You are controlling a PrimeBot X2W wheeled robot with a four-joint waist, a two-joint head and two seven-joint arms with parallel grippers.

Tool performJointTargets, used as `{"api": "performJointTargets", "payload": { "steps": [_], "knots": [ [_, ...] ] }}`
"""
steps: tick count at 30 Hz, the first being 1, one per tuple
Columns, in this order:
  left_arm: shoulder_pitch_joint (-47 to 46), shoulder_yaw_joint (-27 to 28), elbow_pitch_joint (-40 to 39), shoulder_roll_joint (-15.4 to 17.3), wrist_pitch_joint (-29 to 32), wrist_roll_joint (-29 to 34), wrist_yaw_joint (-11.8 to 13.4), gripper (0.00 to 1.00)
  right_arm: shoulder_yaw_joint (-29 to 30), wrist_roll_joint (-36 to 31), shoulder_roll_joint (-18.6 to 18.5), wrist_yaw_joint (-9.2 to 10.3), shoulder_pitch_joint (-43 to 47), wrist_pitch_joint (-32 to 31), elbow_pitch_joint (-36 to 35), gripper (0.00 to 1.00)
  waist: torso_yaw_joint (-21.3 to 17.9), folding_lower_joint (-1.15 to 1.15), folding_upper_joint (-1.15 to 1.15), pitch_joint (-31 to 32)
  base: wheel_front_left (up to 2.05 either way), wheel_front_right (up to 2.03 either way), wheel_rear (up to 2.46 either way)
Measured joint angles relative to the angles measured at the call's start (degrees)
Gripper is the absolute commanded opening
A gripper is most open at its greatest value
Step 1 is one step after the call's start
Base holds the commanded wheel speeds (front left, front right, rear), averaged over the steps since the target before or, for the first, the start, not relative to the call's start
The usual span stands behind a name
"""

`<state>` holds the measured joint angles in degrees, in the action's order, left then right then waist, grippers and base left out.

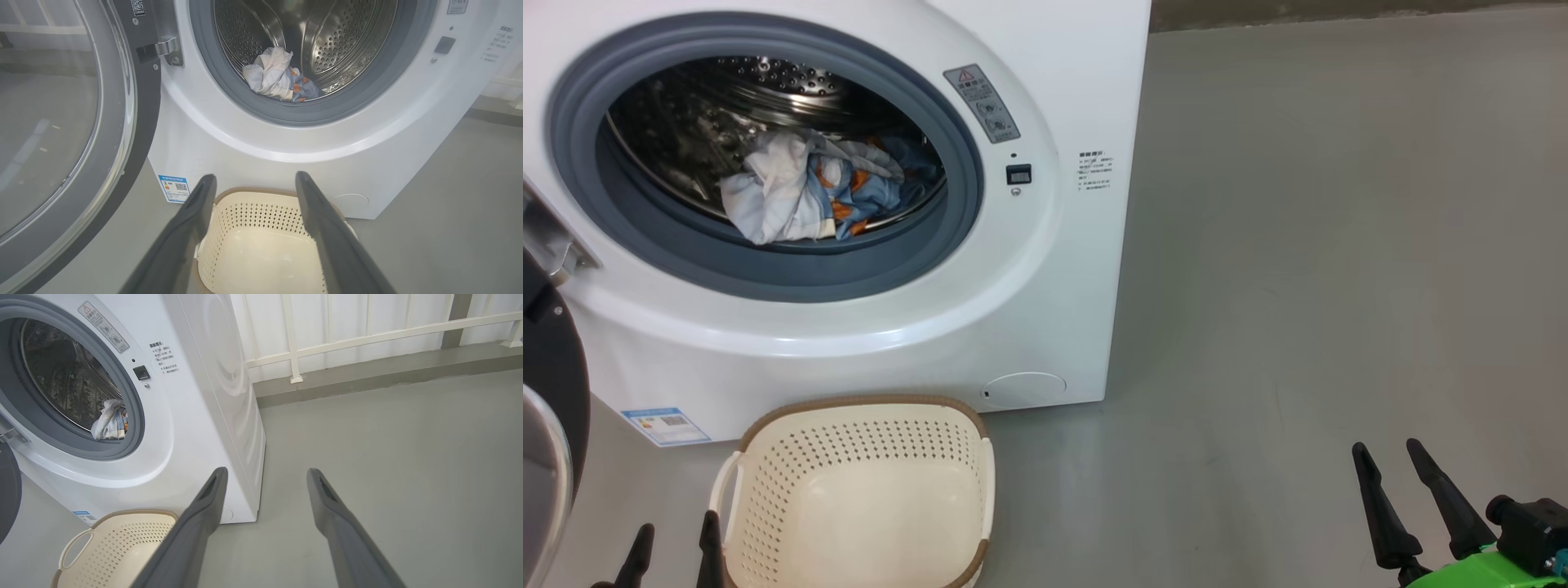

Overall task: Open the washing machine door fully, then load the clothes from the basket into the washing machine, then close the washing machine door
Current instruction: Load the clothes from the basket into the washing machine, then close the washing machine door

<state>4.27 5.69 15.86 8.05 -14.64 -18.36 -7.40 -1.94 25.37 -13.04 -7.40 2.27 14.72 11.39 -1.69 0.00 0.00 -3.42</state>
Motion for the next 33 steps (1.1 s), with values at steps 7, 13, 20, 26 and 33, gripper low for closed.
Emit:
{"api": "performJointTargets", "payload": {
  "steps": [7, 13, 20, 26, 33],
  "knots": [
    [0.42, 0.52, -0.7, -0.25, 0.0, 0.0, 0.0, 1.0, 0.26, 0.0, 0.01, 0.0, 0.13, 0.0, -0.16, 1.0, -0.17, 0.0, 0.0, 0.22, 0.0, 0.0, 0.0],
    [0.42, 0.21, -0.97, -0.3, 0.0, 0.0, 0.0, 1.0, 0.33, 0.0, 0.03, 0.01, 0.13, 0.0, -0.29, 1.0, -0.31, 0.0, 0.0, -0.28, 0.0, 0.0, 0.0],
    [0.41, 0.21, -0.82, -0.32, 0.0, 0.18, 0.0, 1.0, 0.52, 0.0, 0.11, 0.01, 0.1, 0.0, -0.3, 1.0, -0.34, 0.0, 0.0, -0.35, -0.24, 0.24, 0.0],
    [0.39, 0.07, -0.74, -0.33, 0.0, 0.43, 0.0, 1.0, 0.53, 0.0, 0.15, 0.01, 0.09, 0.0, -0.44, 1.0, -0.28, 0.0, 0.0, -0.48, -1.09, 1.09, 0.0],
    [0.39, 0.14, -1.19, -0.33, 0.0, 0.41, 0.0, 1.0, 0.6, 0.0, 0.16, 0.01, 0.08, 0.0, -0.51, 1.0, -0.18, 0.0, 0.0, -1.0, -1.25, 1.25, 0.0]
  ]
}}
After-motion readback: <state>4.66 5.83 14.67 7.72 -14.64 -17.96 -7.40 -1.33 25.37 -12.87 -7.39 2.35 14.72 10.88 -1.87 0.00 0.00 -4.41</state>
